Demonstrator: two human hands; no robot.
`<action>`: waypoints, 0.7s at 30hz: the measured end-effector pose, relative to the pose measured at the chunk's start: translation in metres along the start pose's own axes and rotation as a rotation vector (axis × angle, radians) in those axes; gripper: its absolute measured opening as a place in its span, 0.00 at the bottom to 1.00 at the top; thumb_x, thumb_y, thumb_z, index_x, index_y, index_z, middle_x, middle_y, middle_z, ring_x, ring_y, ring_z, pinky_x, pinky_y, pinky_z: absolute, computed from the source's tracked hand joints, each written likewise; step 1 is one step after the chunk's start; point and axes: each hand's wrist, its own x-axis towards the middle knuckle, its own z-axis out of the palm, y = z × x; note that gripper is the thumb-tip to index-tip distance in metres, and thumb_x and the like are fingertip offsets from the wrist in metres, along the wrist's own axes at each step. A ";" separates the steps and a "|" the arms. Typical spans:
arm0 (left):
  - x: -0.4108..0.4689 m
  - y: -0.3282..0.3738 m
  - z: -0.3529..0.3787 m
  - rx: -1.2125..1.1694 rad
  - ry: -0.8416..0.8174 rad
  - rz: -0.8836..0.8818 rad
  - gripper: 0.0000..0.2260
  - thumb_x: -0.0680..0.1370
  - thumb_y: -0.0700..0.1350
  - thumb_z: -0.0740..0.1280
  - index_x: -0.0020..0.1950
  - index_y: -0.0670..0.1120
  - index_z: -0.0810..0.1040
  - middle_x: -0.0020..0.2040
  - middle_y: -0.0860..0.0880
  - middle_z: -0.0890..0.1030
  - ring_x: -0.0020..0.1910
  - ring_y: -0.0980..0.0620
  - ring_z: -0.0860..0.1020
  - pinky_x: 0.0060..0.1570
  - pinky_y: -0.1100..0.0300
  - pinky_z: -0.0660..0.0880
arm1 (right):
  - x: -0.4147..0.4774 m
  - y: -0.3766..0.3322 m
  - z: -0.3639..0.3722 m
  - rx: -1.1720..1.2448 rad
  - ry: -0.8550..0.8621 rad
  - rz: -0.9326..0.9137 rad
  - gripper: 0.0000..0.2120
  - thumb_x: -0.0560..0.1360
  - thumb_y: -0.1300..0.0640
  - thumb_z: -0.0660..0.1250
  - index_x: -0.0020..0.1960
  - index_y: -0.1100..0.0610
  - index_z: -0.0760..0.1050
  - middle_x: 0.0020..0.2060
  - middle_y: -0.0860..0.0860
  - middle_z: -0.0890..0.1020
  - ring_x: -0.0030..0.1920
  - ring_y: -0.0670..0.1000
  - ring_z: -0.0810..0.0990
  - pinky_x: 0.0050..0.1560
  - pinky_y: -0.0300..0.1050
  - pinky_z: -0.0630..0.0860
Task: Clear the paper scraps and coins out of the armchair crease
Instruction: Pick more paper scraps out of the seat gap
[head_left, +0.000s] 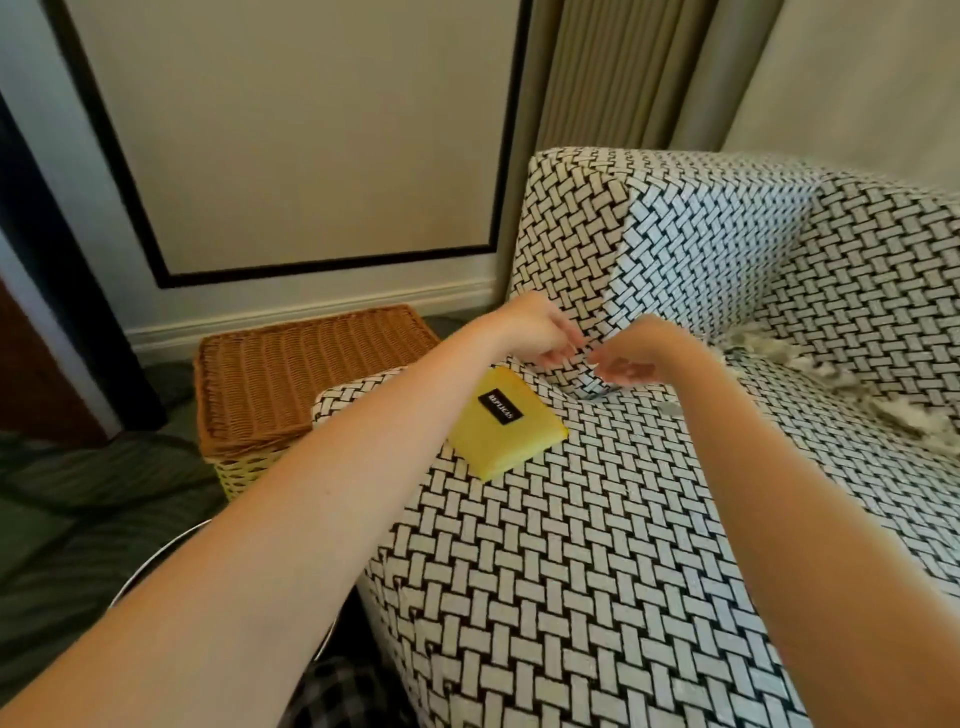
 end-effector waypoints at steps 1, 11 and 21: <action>0.006 0.002 0.010 0.059 -0.036 0.007 0.13 0.77 0.33 0.59 0.58 0.41 0.78 0.52 0.44 0.79 0.45 0.51 0.76 0.50 0.60 0.77 | 0.006 0.012 -0.006 -0.056 0.038 0.011 0.22 0.72 0.70 0.63 0.66 0.65 0.67 0.29 0.52 0.76 0.19 0.44 0.68 0.21 0.32 0.67; 0.040 0.019 0.065 0.413 -0.109 0.089 0.22 0.76 0.30 0.57 0.66 0.47 0.74 0.67 0.48 0.74 0.65 0.49 0.72 0.61 0.59 0.69 | 0.017 0.076 -0.025 -0.264 0.149 0.102 0.15 0.72 0.59 0.70 0.55 0.63 0.73 0.34 0.52 0.71 0.31 0.48 0.70 0.29 0.39 0.68; 0.075 0.032 0.102 0.410 0.012 0.156 0.21 0.77 0.35 0.60 0.70 0.45 0.67 0.67 0.44 0.71 0.63 0.46 0.72 0.54 0.60 0.69 | 0.040 0.093 -0.033 0.008 0.150 0.049 0.14 0.72 0.66 0.68 0.57 0.66 0.75 0.37 0.55 0.79 0.33 0.50 0.79 0.47 0.47 0.81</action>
